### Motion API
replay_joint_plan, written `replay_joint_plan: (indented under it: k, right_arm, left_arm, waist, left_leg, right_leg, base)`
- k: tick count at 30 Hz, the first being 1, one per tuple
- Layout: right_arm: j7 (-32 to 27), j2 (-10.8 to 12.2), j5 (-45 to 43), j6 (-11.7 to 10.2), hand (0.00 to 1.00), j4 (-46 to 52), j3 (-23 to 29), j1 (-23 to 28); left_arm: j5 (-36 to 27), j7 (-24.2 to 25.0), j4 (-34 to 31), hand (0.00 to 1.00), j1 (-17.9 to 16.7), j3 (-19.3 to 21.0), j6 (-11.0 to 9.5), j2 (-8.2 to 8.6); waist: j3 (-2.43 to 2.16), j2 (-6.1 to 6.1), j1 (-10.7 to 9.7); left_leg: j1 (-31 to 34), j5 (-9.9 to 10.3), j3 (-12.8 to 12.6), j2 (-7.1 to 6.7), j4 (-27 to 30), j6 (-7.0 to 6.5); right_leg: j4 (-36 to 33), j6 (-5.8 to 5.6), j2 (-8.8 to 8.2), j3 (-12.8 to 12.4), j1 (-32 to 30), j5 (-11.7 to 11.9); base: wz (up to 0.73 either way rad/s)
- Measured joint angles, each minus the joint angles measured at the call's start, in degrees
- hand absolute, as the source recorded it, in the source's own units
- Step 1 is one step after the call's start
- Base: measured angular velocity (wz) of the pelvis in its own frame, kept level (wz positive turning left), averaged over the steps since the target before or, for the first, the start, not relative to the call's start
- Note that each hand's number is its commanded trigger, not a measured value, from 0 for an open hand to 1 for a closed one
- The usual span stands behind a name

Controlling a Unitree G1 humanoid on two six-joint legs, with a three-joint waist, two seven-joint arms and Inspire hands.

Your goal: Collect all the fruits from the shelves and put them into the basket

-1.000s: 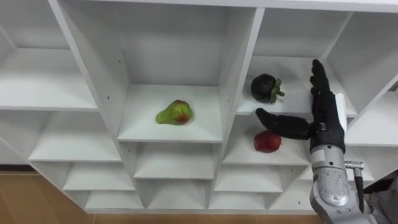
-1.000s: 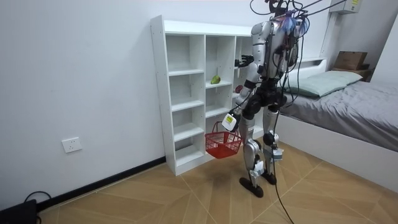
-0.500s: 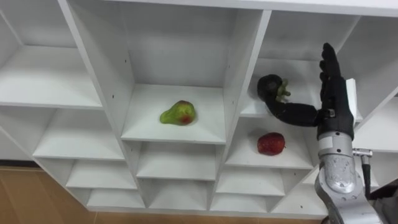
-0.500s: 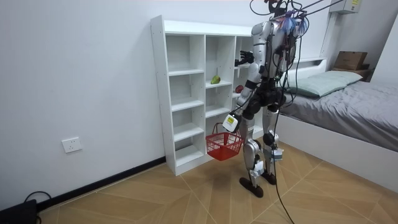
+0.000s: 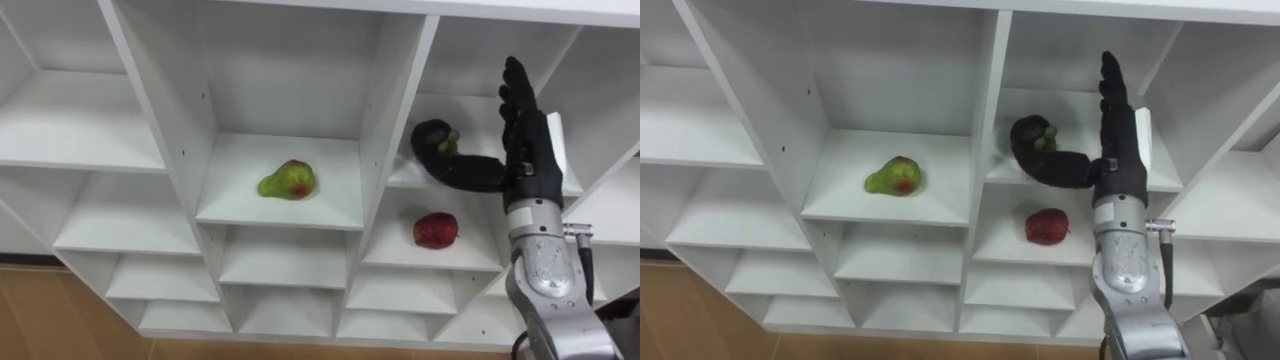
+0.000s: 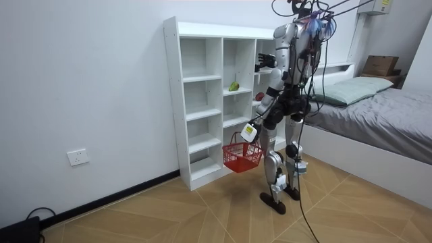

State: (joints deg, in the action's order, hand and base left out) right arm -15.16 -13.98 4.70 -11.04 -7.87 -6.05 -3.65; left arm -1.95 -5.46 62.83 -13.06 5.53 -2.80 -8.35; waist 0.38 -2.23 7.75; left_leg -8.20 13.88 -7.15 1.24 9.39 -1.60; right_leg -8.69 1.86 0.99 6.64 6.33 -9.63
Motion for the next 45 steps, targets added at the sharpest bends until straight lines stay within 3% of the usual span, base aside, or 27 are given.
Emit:
replay_joint_plan:
  k: [19,24,30,38,45]
  right_arm:
    - [8.23,-0.03,-2.32,4.83,0.00,-1.02,-0.60,0.26]
    - [8.29,-0.28,-3.12,4.91,0.00,-3.97,-0.60,0.26]
    - [7.57,-0.55,-3.01,4.64,0.00,-5.36,-0.58,0.24]
    - [6.47,-0.59,-2.79,1.29,0.00,-9.46,-0.58,-0.33]
    - [6.47,-0.59,-2.66,0.64,0.00,-11.63,-0.58,-1.44]
  left_arm:
    - [0.18,0.00,-2.05,1.00,-0.56,0.00,0.31,-0.04]
    - [0.23,0.63,-2.17,1.00,-1.06,-0.03,0.51,-0.21]
    - [0.51,1.04,-2.13,1.00,-1.63,-0.01,1.75,-0.24]
    - [0.38,0.92,-2.06,1.00,-1.76,0.00,2.46,-0.26]
    - [0.40,0.91,-2.01,1.00,-1.85,-0.02,2.57,-0.27]
  waist:
    - [-0.39,-0.58,-0.10]
    - [-0.38,-0.74,0.15]
    - [-0.31,-1.04,0.36]
    - [-0.25,-0.97,0.40]
    - [-0.22,-0.98,0.39]
  left_leg:
    - [-0.23,-0.01,1.13,-0.13,0.31,0.00]
    - [-0.41,0.00,1.23,-0.16,0.22,0.00]
    - [-0.43,0.00,1.21,-0.18,0.33,0.00]
    - [-0.50,0.01,1.31,-0.17,0.16,-0.01]
    - [-0.48,0.01,1.57,-0.21,0.42,-0.01]
  right_leg:
    - [-0.05,0.00,-0.21,1.07,0.66,0.00]
    - [-0.08,-0.01,-0.24,1.33,1.00,-0.01]
    - [-0.04,-0.01,-0.24,1.34,1.06,0.00]
    - [-0.09,-0.01,-0.28,1.37,1.33,0.00]
    - [-0.08,-0.01,-0.35,1.40,1.55,0.00]
  base:
    - [0.02]
    - [0.01]
    - [0.00]
    - [0.00]
    - [0.01]
